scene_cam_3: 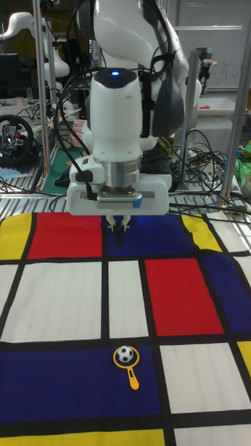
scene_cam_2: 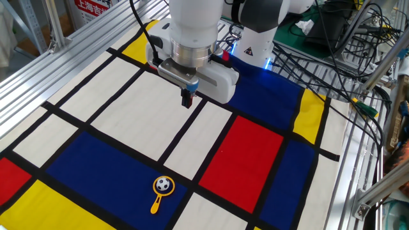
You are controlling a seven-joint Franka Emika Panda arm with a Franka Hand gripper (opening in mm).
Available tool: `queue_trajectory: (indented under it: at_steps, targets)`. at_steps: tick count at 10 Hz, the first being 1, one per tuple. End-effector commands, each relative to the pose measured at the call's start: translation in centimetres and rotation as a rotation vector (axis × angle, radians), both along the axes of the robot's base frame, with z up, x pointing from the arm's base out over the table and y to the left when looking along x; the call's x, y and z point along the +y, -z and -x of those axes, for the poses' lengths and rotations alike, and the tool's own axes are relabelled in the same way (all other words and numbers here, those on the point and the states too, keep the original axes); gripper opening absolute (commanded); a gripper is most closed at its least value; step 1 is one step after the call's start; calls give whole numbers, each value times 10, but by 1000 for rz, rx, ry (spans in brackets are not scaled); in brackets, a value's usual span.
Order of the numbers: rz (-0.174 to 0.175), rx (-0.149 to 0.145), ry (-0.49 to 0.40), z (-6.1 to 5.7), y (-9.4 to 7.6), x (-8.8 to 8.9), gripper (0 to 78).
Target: Remove the bubble ring from the ball
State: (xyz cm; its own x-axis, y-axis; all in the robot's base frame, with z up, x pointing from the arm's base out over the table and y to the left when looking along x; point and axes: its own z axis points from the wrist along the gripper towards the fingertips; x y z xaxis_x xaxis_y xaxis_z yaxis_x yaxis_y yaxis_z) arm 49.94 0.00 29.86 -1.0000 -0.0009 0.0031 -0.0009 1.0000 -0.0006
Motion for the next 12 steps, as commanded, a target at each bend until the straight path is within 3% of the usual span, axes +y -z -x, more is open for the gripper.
queue_trajectory:
  at_steps: [1, 3, 8, 12]
  targets:
    - [-67, 28, 74, 0, 0, 0, 0]
    - [-58, 28, 74, 0, 0, 0, 0]
    - [-85, 30, 77, -6, -2, 1, 0]
    - [-95, 14, 74, -37, -6, 4, 0]
